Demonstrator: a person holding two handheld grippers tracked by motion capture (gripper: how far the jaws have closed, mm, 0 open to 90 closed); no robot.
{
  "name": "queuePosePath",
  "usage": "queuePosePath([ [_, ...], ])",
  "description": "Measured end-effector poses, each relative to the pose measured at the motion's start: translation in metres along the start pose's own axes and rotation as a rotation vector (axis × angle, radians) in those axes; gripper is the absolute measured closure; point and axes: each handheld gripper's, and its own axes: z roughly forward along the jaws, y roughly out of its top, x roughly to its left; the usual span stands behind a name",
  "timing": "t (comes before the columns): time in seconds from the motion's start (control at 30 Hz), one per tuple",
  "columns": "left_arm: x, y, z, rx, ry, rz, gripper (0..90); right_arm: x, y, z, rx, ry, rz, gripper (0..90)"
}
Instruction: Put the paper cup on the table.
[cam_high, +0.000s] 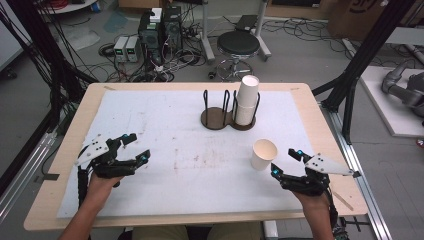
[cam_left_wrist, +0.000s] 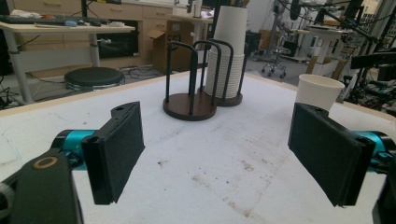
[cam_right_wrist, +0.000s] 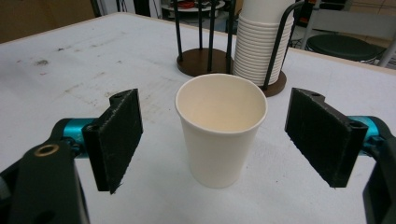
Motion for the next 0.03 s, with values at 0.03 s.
queuePosePath([
  [0.03,0.0002,-0.0001,0.0000,0.000,0.000,0.000,18.1,-0.0003,0.0001,0.0002,-0.003,-0.001,0.000,19.5],
])
